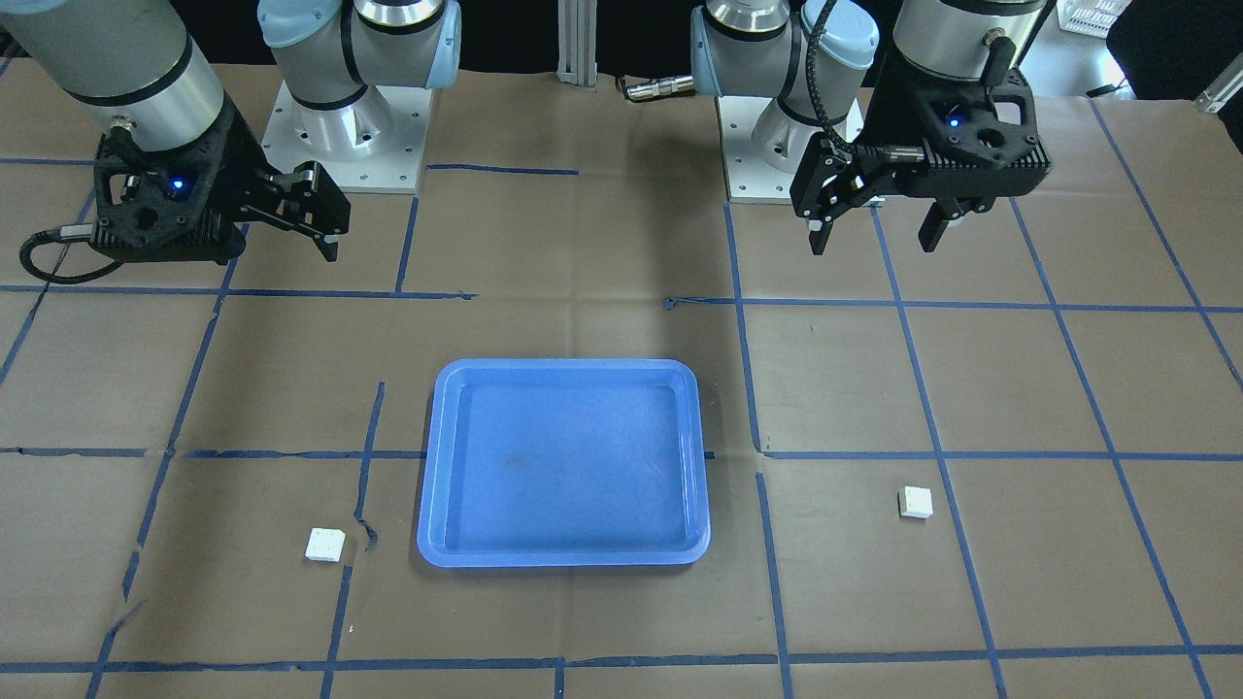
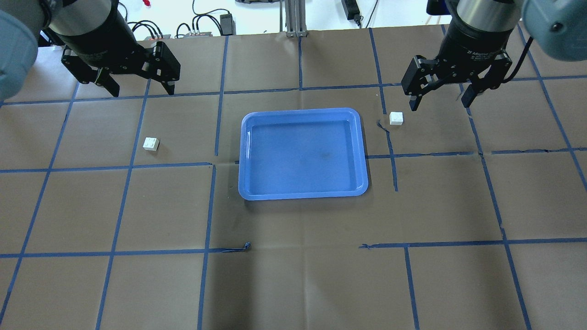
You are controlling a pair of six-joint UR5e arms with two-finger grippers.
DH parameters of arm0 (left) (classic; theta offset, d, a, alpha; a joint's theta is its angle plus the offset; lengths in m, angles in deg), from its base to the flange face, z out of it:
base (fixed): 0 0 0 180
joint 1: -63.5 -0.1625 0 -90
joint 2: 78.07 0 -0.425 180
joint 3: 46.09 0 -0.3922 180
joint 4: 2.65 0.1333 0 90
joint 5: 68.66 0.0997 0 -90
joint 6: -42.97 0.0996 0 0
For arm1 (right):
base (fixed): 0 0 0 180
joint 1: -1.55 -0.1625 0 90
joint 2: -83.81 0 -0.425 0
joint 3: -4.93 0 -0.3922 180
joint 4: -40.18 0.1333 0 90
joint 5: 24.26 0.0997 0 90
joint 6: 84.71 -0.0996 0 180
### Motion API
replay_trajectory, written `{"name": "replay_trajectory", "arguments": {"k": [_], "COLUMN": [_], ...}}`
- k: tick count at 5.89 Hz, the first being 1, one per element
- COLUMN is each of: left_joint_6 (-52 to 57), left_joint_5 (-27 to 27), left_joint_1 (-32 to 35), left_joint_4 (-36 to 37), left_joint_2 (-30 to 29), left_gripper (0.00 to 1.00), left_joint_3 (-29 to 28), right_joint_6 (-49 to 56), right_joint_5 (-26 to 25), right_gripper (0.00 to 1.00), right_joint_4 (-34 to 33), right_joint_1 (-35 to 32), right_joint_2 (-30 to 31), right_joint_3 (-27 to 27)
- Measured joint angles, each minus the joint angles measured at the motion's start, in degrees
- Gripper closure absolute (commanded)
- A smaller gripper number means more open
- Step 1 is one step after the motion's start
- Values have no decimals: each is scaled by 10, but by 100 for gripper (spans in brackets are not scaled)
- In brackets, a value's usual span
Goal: Assemble white blocks and place on blue tray
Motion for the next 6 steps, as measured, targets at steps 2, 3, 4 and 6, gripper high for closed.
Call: {"name": "replay_trajectory", "arguments": {"k": [2, 3, 4, 6], "left_joint_6": [-2, 5, 18, 78], "left_joint_5": [0, 1, 3, 3], "left_joint_1": [-27, -33, -39, -103], "left_joint_4": [5, 5, 7, 32], "left_joint_2": [-9, -19, -26, -44], "left_gripper": [0, 0, 0, 0], "left_joint_3": [-19, -8, 13, 64], "right_joint_6": [43, 106, 178, 323], "right_joint_5": [-1, -1, -5, -75], "right_gripper": [0, 0, 0, 0], "right_joint_4": [-5, -7, -6, -10], "right_joint_1": [-1, -1, 0, -1], "right_joint_2": [2, 4, 4, -1], "right_joint_3": [2, 2, 2, 0]}}
